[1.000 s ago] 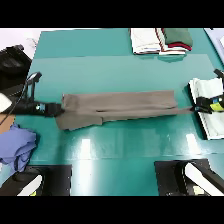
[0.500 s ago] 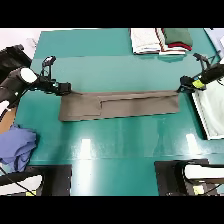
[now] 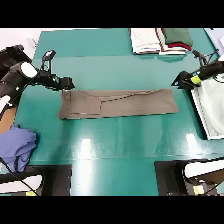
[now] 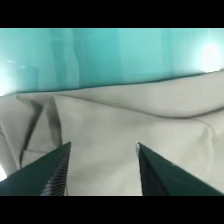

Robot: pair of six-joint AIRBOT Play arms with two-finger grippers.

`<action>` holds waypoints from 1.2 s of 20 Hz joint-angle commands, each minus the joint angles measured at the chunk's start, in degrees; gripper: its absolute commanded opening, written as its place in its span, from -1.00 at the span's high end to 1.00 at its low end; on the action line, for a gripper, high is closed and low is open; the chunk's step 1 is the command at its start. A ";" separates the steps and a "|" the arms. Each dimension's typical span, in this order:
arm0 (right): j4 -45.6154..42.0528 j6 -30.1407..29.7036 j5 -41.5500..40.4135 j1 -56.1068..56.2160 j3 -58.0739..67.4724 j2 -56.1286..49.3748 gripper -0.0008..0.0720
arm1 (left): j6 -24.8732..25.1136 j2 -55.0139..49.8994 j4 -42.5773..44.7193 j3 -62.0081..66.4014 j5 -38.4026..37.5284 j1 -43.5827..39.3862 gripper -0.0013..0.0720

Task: Fold the shirts.

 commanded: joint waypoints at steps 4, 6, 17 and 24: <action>4.90 -5.81 1.42 -10.27 -10.12 -2.60 -0.65 | 0.22 0.00 -8.11 1.55 -5.57 -0.04 0.87; 7.45 -7.54 0.66 -10.78 -13.25 -4.28 -0.64 | 0.15 -0.07 -10.36 1.55 -4.79 -0.83 0.90; 10.47 -11.98 -3.82 -2.89 -13.05 -1.73 0.94 | -3.06 -6.97 -10.64 1.73 1.51 -16.26 0.90; 10.47 -3.89 0.39 5.46 3.72 9.53 0.94 | -3.04 -22.03 -12.44 16.63 5.40 -24.39 0.90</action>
